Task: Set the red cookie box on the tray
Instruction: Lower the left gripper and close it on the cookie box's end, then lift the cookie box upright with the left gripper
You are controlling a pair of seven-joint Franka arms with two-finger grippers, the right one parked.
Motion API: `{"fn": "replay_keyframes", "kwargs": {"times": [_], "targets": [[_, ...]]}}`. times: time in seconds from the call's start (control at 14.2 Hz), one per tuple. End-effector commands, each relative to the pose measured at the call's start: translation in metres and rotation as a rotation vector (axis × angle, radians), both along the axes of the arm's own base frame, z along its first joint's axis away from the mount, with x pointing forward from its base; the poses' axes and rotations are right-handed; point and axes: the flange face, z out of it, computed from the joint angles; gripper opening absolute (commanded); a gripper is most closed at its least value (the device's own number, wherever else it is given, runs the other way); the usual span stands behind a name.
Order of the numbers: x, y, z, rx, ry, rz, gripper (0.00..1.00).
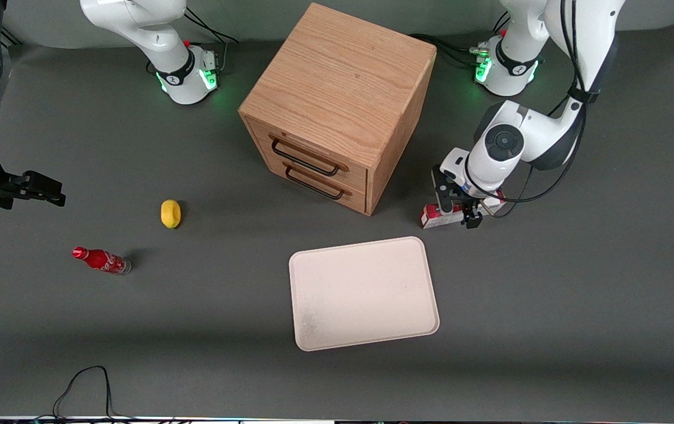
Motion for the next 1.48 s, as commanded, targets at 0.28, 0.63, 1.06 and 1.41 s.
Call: {"fn": "replay_keyframes", "kwargs": {"times": [0.28,0.63,1.06,1.41], "targets": [[-0.003,0.004,-0.003,0.003,-0.016,0.004,0.6],[-0.001,0.013,-0.003,0.004,-0.018,0.046,0.0],[0.0,0.014,0.003,0.008,-0.021,0.048,0.0],[0.026,0.016,0.081,0.086,-0.016,0.062,0.0]]}}
